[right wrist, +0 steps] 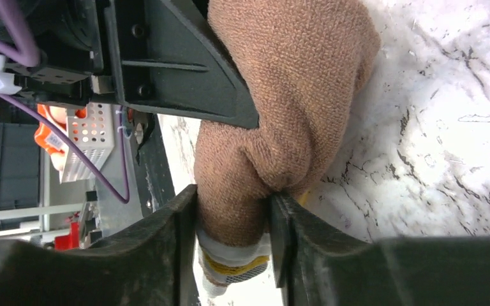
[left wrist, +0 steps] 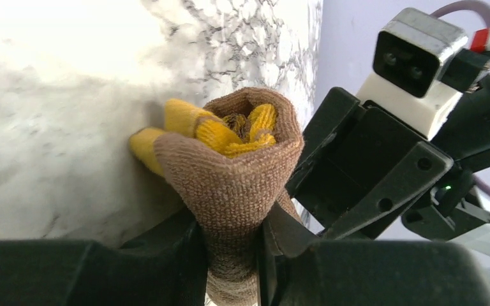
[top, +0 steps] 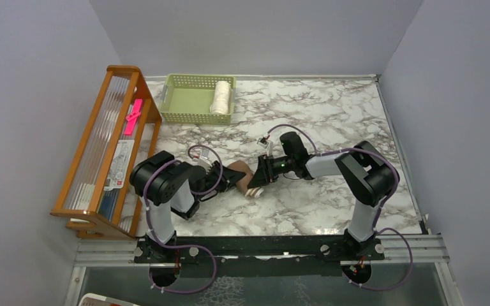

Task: Roll the towels
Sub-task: Pick up the towel at the center of the board.

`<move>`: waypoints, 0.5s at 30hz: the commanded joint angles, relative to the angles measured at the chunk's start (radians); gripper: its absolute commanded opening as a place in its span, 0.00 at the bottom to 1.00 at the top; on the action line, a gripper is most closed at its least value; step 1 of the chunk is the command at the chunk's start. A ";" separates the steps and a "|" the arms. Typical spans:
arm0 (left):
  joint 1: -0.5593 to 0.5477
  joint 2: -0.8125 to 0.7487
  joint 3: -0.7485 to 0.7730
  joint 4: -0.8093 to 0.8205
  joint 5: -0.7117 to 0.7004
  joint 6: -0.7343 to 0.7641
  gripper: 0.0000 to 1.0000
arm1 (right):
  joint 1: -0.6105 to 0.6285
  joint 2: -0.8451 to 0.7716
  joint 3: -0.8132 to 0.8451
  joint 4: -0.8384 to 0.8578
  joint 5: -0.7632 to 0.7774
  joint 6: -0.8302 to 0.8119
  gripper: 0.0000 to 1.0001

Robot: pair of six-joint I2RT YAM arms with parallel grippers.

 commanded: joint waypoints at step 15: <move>0.352 -0.290 1.030 -1.657 0.265 0.935 0.15 | -0.255 -0.493 0.099 -0.303 0.198 -0.248 0.65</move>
